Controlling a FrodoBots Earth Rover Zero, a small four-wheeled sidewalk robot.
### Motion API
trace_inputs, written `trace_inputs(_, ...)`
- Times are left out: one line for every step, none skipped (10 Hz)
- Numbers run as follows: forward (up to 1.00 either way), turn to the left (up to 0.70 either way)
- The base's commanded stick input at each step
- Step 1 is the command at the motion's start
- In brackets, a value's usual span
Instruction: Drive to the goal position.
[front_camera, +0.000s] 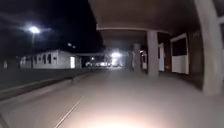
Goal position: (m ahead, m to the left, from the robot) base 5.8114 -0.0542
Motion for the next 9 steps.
trace_inputs(1.00,-0.04)
trace_inputs(1.00,-0.04)
trace_inputs(1.00,-0.04)
trace_inputs(1.00,-0.04)
trace_inputs(1.00,-0.04)
trace_inputs(1.00,-0.04)
trace_inputs(1.00,-0.04)
trace_inputs(1.00,-0.04)
trace_inputs(1.00,-0.04)
